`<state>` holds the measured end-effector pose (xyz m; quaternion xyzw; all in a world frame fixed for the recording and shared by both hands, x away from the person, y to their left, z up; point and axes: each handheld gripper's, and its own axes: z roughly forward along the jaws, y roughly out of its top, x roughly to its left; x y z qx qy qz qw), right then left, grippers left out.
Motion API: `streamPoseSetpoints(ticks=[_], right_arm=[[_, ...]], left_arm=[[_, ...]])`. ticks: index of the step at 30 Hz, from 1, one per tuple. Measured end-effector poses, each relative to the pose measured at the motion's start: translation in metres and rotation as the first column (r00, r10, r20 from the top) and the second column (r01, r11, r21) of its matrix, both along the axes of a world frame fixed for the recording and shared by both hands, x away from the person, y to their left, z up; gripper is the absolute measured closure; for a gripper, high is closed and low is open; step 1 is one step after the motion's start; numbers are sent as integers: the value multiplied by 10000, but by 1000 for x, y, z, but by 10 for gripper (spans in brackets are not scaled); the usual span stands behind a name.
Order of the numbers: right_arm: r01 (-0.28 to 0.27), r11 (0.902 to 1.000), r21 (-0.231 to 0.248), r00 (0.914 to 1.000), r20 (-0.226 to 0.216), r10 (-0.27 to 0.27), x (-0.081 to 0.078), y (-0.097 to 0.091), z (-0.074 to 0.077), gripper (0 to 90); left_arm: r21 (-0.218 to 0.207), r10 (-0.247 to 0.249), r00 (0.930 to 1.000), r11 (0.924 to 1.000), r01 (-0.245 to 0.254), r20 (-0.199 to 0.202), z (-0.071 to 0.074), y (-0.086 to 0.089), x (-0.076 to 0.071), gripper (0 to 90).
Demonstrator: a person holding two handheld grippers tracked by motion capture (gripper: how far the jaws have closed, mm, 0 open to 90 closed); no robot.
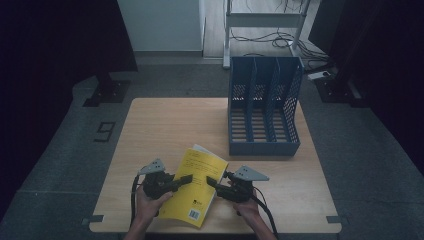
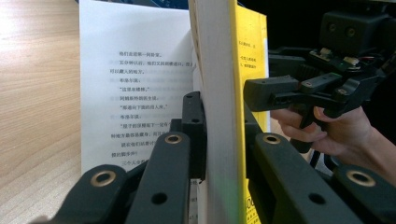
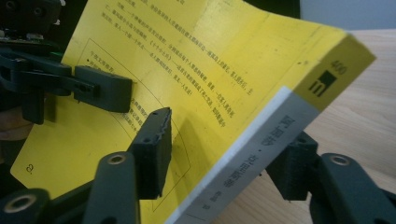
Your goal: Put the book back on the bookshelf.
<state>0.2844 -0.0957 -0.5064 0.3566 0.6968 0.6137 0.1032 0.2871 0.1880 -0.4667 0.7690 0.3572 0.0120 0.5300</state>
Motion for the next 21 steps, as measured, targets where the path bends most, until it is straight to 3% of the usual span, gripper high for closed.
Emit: streamPoseSetpoints(ticks=[9,16,21], right_arm=[[-252,9995,190,9987,454,243,-5,-5,14,600],[-384,9992,-146,9937,1052,397,-13,-7,29,662],[-501,9987,-135,9940,969,511,-12,-9,31,672]], left_arm=[[-208,-98,10000,9997,98,-15,1,2,0,787],[-405,-211,9998,9990,210,0,1,2,0,751],[-388,-200,9997,9990,204,105,-3,2,3,687]])
